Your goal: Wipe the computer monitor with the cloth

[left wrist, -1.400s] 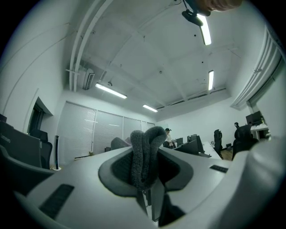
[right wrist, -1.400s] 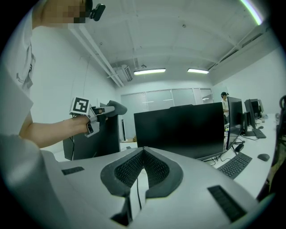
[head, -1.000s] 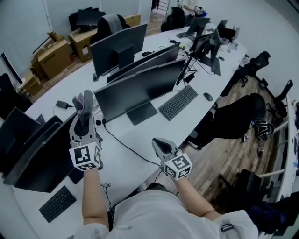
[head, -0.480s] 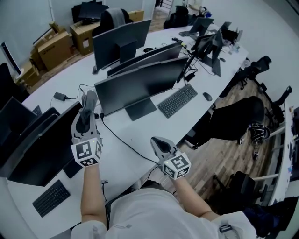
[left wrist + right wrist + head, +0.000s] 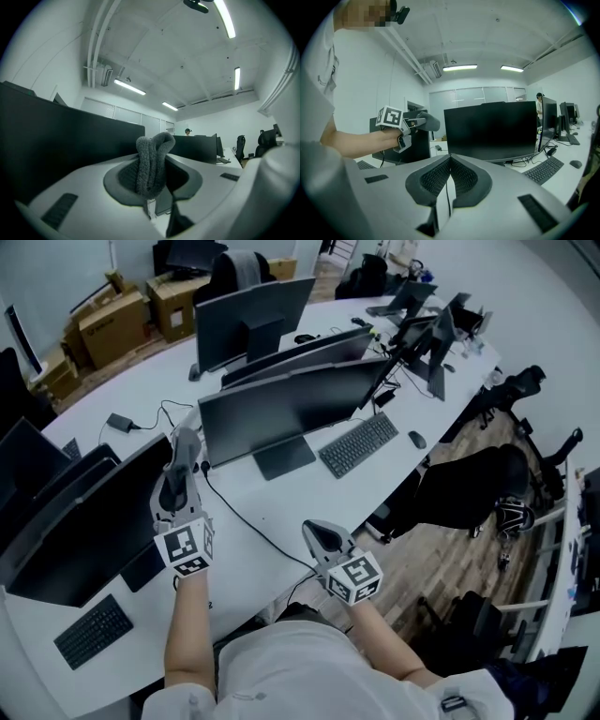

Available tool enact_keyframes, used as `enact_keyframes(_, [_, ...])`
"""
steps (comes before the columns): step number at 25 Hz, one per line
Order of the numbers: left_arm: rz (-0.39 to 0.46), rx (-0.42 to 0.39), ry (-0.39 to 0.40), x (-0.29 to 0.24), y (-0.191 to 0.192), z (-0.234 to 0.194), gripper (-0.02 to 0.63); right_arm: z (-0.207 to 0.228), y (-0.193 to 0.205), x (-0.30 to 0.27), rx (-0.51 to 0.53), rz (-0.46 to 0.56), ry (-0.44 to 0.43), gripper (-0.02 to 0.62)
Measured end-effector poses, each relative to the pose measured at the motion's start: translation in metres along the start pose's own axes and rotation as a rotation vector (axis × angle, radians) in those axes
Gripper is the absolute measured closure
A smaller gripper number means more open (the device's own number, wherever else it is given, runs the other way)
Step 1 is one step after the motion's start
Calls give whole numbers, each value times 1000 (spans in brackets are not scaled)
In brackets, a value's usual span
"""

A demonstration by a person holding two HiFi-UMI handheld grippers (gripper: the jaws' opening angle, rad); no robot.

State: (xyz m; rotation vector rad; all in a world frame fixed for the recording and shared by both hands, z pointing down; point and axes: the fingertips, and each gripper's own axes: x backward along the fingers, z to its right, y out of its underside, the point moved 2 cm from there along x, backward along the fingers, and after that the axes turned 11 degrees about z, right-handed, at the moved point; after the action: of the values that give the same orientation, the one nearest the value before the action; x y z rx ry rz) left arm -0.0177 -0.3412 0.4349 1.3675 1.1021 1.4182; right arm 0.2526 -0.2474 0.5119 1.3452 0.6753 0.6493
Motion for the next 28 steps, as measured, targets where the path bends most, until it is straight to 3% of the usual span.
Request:
enact_keyframes(18, [-210, 84, -18, 31, 107, -1, 506, -6, 17, 0, 4, -56, -14, 586])
enact_keyframes(28, [-299, 86, -13, 52, 157, 1, 506, -9, 37, 4, -4, -102, -17, 586])
